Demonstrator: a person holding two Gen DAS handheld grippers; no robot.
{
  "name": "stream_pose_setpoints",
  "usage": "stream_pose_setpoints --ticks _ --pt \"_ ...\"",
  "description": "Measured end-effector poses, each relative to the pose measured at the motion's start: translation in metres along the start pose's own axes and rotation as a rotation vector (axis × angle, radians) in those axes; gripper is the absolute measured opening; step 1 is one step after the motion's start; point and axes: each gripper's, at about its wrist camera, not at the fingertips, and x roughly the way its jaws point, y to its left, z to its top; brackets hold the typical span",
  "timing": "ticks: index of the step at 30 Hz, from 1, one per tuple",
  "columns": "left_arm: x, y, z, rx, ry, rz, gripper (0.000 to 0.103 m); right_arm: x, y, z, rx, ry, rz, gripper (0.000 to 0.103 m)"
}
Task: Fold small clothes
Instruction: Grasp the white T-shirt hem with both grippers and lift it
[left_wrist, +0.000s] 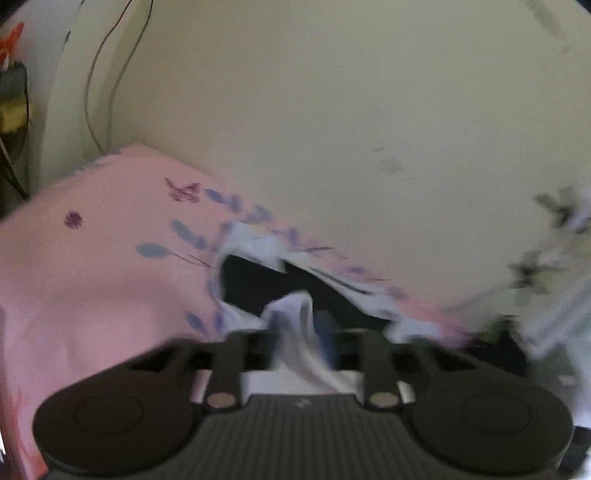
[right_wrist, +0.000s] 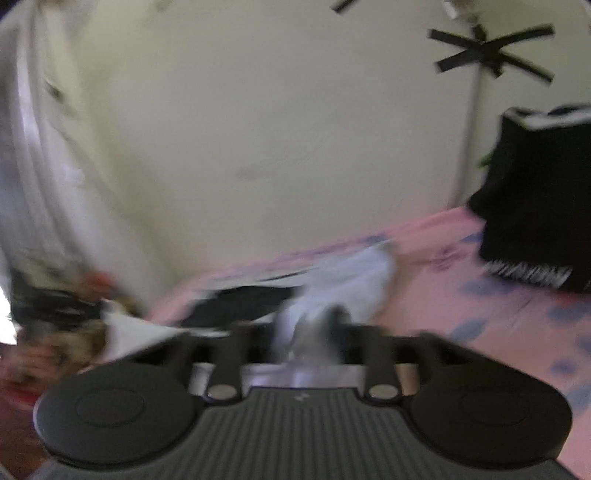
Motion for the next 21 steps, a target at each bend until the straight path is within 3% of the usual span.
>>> stream_pose_setpoints --ticks 1,2,4,6,9,11,12,13,14,16,19,21 --pt "0.011 0.002 0.0 -0.016 0.024 0.051 0.048 0.009 -0.001 -0.001 -0.032 0.002 -0.082 0.067" --pt "0.015 0.007 -0.004 -0.022 0.046 0.055 0.049 0.011 -0.002 -0.005 -0.039 0.029 -0.112 0.071" --pt "0.01 0.017 -0.021 0.012 0.067 0.026 0.055 -0.004 -0.006 -0.019 -0.02 0.069 -0.043 0.073" --pt "0.001 0.031 -0.044 0.027 0.082 0.058 0.067 -0.024 -0.004 -0.036 -0.022 0.088 -0.01 0.074" --pt "-0.003 0.047 -0.074 0.016 0.153 0.042 0.068 -0.041 0.001 -0.059 -0.055 0.13 0.008 0.074" --pt "0.003 0.05 -0.087 0.003 0.196 0.035 0.061 -0.039 0.0 -0.068 -0.021 0.178 0.021 0.068" --pt "0.007 0.052 -0.092 0.0 0.216 0.026 0.054 -0.034 -0.003 -0.071 0.01 0.212 0.034 0.052" --pt "0.009 0.051 -0.095 0.006 0.227 0.025 0.026 -0.027 -0.001 -0.075 0.029 0.246 0.041 0.023" --pt "0.009 0.049 -0.097 0.023 0.239 0.042 0.005 -0.023 -0.001 -0.076 0.03 0.254 0.028 0.009" --pt "0.0 0.05 -0.096 0.037 0.233 0.06 0.004 -0.019 -0.002 -0.066 0.01 0.277 0.01 0.004" --pt "-0.029 0.062 -0.079 0.028 0.176 0.066 0.004 -0.043 0.005 -0.044 -0.074 0.271 0.022 0.003" --pt "-0.046 0.069 -0.075 0.02 0.153 0.082 0.004 -0.052 0.012 -0.037 -0.144 0.319 0.051 0.003"
